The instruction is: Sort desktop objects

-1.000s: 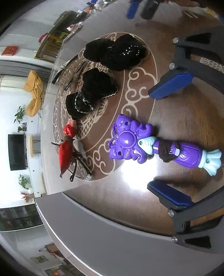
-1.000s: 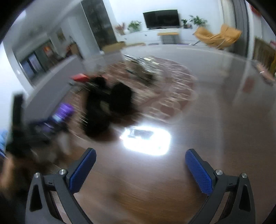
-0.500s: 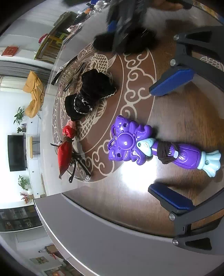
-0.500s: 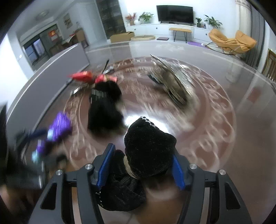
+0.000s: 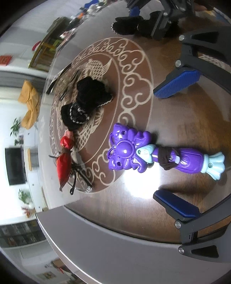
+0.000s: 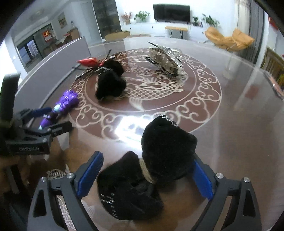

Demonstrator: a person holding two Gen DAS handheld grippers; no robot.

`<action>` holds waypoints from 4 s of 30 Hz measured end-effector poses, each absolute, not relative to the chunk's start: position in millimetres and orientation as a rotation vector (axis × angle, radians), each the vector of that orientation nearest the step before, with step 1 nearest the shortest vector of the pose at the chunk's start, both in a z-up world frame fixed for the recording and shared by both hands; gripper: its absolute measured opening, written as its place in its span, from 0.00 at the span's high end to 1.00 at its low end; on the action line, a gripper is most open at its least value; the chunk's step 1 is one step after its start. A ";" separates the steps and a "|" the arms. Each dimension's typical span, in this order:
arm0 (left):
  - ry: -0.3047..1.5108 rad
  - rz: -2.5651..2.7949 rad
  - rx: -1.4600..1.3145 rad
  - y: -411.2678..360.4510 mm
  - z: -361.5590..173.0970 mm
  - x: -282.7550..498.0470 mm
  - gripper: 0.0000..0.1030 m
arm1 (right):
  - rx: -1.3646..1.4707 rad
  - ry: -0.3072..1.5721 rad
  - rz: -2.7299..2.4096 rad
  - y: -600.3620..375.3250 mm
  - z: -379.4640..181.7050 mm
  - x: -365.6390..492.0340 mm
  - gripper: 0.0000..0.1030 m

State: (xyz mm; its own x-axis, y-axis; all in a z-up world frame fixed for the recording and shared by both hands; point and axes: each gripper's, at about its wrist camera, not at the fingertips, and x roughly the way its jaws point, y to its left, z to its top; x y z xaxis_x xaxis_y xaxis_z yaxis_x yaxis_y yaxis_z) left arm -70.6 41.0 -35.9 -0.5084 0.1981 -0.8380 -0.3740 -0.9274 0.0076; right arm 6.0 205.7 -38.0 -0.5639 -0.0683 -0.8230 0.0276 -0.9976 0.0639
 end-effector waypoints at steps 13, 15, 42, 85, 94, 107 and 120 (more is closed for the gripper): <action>0.188 2.413 -1.201 49.2 -2.4 -32.1 0.79 | 1.309 -0.007 -2.793 243.5 -2.8 68.1 0.58; 0.163 2.431 -1.177 45.9 4.8 -25.1 0.79 | 1.318 -0.042 -2.789 248.8 -1.3 74.1 0.58; -0.227 2.915 -1.309 -254.1 99.8 -37.4 0.79 | 0.862 0.202 -2.291 -64.9 117.0 -52.0 0.58; 0.087 2.365 -1.327 97.6 -19.6 -32.8 0.02 | 1.450 -0.074 -2.897 280.1 -38.4 14.6 0.03; 0.185 2.425 -1.270 99.7 -28.6 -35.6 0.02 | 1.488 -0.065 -2.889 275.7 -41.5 13.1 0.00; 0.280 2.426 -1.283 108.4 -32.8 -39.7 0.00 | 1.489 -0.066 -2.890 275.2 -42.0 13.4 0.00; 0.279 2.429 -1.283 107.1 -32.6 -40.4 0.00 | 1.489 -0.066 -2.890 275.2 -41.8 13.6 0.00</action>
